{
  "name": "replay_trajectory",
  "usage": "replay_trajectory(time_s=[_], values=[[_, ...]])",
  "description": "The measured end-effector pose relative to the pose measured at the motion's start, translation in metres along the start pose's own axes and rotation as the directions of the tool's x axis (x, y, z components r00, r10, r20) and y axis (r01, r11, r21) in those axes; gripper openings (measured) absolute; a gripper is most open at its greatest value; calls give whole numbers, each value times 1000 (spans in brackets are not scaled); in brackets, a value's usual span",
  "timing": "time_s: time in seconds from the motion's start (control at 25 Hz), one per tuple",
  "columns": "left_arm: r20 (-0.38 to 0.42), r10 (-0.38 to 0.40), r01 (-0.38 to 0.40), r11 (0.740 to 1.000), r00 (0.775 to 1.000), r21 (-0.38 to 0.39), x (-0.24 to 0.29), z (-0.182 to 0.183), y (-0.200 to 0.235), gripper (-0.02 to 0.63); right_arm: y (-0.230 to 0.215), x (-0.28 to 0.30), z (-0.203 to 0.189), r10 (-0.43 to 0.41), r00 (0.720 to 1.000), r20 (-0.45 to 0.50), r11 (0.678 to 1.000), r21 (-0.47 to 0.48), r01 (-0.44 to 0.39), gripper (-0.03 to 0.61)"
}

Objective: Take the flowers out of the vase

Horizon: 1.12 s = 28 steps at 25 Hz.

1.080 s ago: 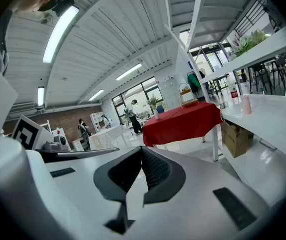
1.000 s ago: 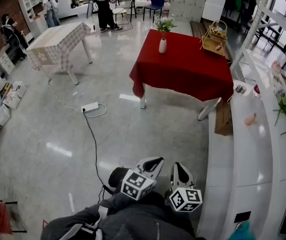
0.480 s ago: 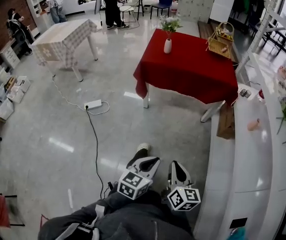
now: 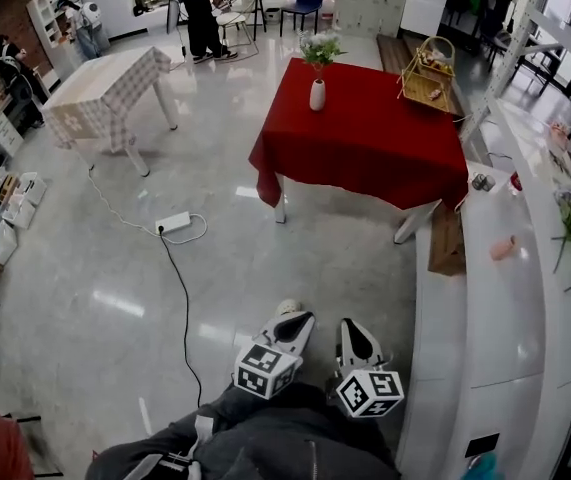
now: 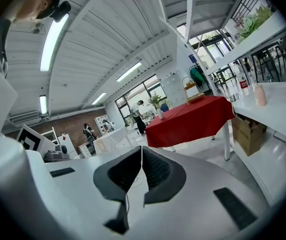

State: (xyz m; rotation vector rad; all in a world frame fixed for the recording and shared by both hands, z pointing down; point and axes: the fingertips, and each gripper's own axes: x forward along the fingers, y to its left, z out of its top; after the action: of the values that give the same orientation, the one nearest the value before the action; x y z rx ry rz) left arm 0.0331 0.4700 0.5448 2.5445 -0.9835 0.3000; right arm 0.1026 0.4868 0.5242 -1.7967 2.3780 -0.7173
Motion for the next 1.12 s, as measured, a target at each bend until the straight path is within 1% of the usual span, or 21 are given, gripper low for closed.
replay_trajectory(time_s=[0.24,0.44,0.64,0.84,1.12], values=[[8,-5,5,1000,1000,-20,29,26,34,9,-7,44,17,-8,1000,-10,1000,6,8,14],[19,-12,12,1000,1000,-22,58,60,62,9,-13,85,41,-6,1000,-10,1000,3,6,14],[23,-26,26,1000,999,-1,90,94,94,9,-24,131,66,-15,1000,-4,1000,1,15,14],[47,-27,27,1000,999,8,115,129,127,9,-30,179,89,-15,1000,1,1000,13,15,14],[57,-31,31,1000,998,3,147,155,171,9,-38,235,102,-18,1000,-10,1000,12,19,14]])
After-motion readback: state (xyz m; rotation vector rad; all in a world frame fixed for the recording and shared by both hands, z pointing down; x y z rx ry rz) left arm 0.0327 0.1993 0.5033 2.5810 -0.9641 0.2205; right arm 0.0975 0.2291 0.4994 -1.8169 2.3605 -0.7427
